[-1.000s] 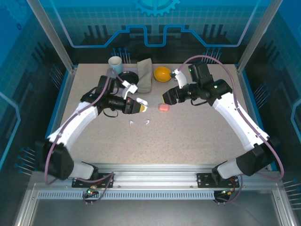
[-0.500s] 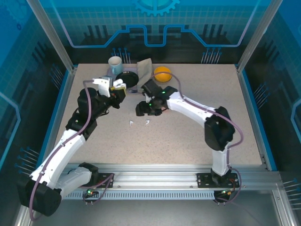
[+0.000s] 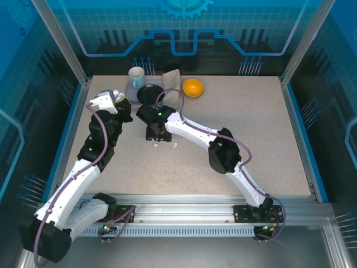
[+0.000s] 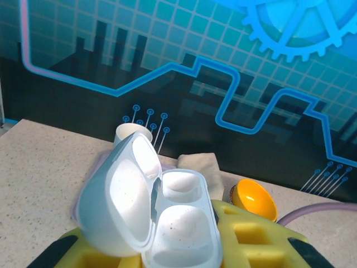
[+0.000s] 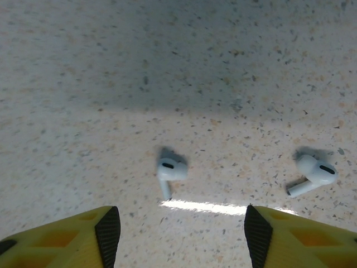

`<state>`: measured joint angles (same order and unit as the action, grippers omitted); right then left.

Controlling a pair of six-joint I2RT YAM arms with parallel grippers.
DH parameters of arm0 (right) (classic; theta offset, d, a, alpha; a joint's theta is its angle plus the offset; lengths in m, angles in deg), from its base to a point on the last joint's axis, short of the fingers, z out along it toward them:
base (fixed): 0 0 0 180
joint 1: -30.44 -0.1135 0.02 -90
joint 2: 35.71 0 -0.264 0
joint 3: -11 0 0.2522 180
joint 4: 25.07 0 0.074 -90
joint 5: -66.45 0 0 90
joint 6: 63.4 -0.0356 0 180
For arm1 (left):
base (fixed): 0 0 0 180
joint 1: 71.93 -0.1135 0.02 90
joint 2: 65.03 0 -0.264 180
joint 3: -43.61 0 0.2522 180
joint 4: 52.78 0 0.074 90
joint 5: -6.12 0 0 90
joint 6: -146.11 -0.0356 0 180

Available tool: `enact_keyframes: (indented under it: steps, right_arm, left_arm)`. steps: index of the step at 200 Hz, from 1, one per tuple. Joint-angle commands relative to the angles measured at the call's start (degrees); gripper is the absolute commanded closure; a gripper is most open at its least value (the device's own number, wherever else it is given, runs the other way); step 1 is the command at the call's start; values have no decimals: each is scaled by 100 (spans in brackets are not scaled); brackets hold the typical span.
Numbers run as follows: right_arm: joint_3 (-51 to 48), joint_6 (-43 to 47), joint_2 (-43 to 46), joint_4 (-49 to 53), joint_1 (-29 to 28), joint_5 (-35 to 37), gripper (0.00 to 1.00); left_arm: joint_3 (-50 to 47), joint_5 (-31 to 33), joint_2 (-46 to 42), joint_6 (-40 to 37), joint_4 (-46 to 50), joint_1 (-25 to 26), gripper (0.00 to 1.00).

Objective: Insert the wireless bluetooth earbuds into the charging case

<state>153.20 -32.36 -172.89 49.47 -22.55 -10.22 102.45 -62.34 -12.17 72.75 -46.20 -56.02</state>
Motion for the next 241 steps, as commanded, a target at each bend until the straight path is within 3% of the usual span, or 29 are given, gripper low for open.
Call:
enact_keyframes:
  steps: [1,93,176,241]
  right_arm:
    - [350,-412,-304,540,-78,328,38]
    - [1345,-414,-1154,514,-141,180,42]
    - [1342,-533,-1425,471,-169,-3,45]
    - [1333,-564,-1565,409,-149,-91,55]
  left_arm:
    - [134,380,-148,168,16,-8,100]
    - [48,220,-254,226,145,-8,100]
    - [-9,188,-340,230,204,-8,100]
    - [-73,197,-408,216,230,-8,100]
